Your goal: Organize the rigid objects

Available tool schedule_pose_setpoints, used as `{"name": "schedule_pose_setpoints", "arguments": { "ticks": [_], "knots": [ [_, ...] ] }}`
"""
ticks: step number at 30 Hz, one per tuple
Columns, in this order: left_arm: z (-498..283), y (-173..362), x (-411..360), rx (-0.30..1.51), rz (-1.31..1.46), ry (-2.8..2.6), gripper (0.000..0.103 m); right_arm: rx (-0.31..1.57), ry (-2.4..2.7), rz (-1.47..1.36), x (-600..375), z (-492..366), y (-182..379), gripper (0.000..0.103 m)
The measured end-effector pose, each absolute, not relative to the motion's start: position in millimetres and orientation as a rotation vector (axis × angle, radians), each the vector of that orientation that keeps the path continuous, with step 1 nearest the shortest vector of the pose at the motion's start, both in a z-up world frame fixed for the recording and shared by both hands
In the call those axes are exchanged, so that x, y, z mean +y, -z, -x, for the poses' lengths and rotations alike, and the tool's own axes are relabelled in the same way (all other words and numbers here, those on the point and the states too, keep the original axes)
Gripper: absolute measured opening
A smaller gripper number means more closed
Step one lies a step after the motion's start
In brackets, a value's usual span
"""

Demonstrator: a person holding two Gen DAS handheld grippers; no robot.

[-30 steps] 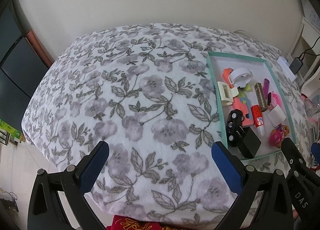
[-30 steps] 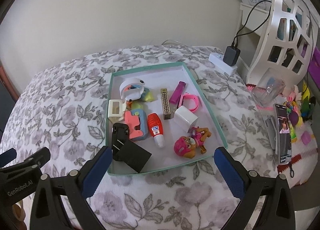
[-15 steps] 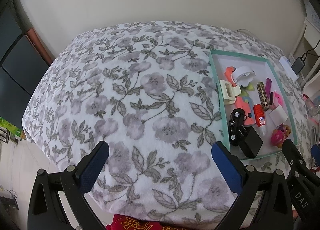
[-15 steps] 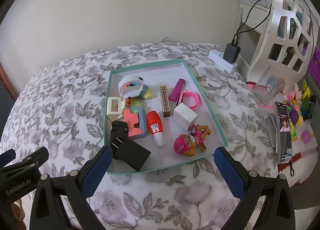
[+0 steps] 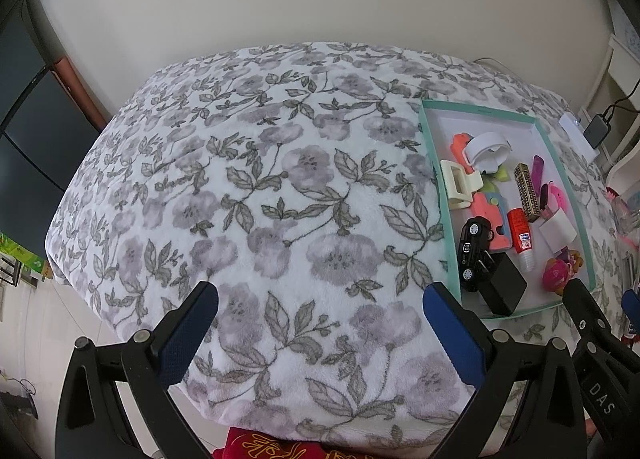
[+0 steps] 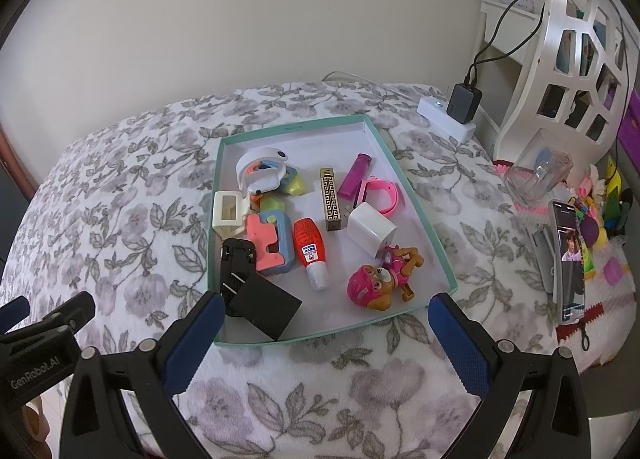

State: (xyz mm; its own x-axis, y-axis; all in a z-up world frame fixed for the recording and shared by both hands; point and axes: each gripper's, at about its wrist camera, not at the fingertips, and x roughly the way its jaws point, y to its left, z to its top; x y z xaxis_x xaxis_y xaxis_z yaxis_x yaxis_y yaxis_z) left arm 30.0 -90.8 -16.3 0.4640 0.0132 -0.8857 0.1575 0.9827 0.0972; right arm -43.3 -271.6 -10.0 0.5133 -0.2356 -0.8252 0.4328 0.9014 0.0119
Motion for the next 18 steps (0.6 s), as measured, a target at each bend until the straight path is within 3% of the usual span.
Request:
{"name": "schedule_pose_setpoints", "arguments": {
  "ticks": [18],
  "knots": [
    [-29.7, 15.0, -92.7, 1.084, -0.181, 0.090, 0.102, 0.953, 0.406, -0.228, -272.0, 43.0, 11.0, 0.103]
  ]
}}
